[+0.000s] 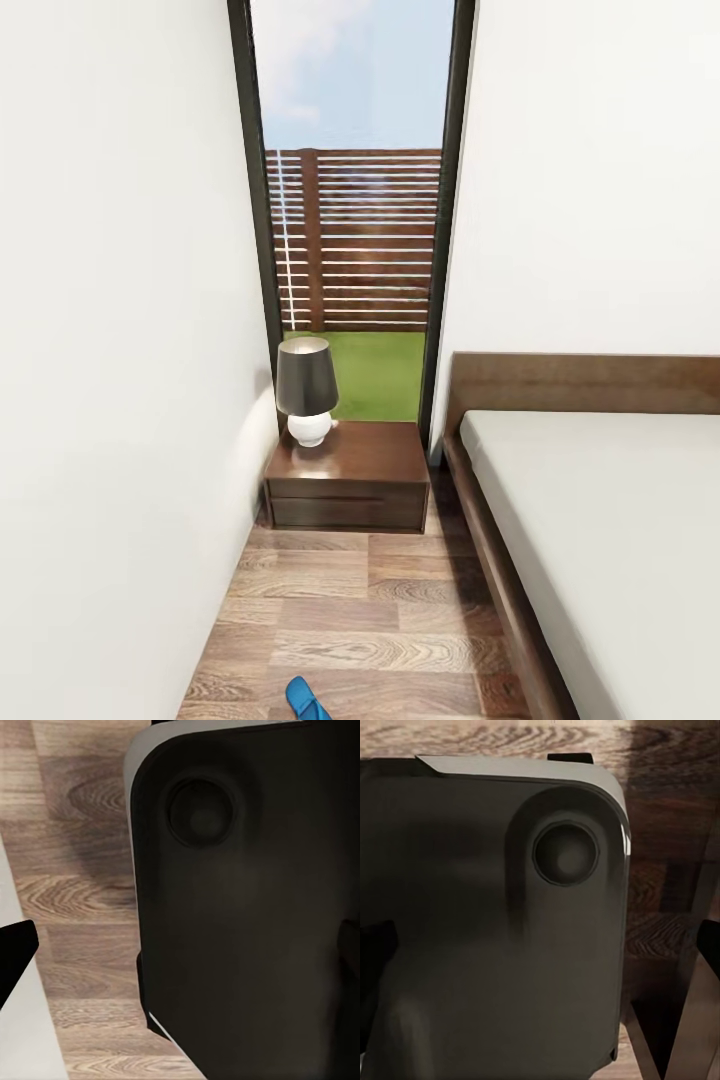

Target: In the bedroom, move the book from the bed onto either nightstand, and place the two sandals side by side next to the bed.

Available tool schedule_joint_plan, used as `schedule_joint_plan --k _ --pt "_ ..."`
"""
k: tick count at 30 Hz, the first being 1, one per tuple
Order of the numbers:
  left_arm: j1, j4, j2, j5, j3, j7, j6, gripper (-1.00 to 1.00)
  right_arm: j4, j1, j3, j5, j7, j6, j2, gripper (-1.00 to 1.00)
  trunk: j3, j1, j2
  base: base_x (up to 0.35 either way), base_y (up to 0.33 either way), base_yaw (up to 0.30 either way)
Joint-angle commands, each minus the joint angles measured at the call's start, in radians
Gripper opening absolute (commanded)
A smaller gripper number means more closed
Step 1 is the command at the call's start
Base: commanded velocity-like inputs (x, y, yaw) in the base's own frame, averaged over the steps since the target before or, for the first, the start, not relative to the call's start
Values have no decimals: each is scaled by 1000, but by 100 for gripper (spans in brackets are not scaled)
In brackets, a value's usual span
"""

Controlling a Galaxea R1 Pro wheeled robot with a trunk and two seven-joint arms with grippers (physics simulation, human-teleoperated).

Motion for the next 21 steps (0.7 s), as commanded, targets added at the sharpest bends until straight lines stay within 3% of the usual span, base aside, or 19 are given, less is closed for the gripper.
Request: schedule_joint_plan --k 1,15,21 --pt "1 -4 0 -1 1 -3 7 100 0 -1 -1 -1 0 -3 0 100 -1 0 0 0 0 0" --pt "1 -6 8 3 14 -3 6 100 -10 -1 2 -2 -1 -2 0 100 -1 0 0 0 0 0" --pt "0 -9 10 4 45 -1 6 100 -22 -1 2 -3 -3 0 0 100 -1 0 0 0 0 0"
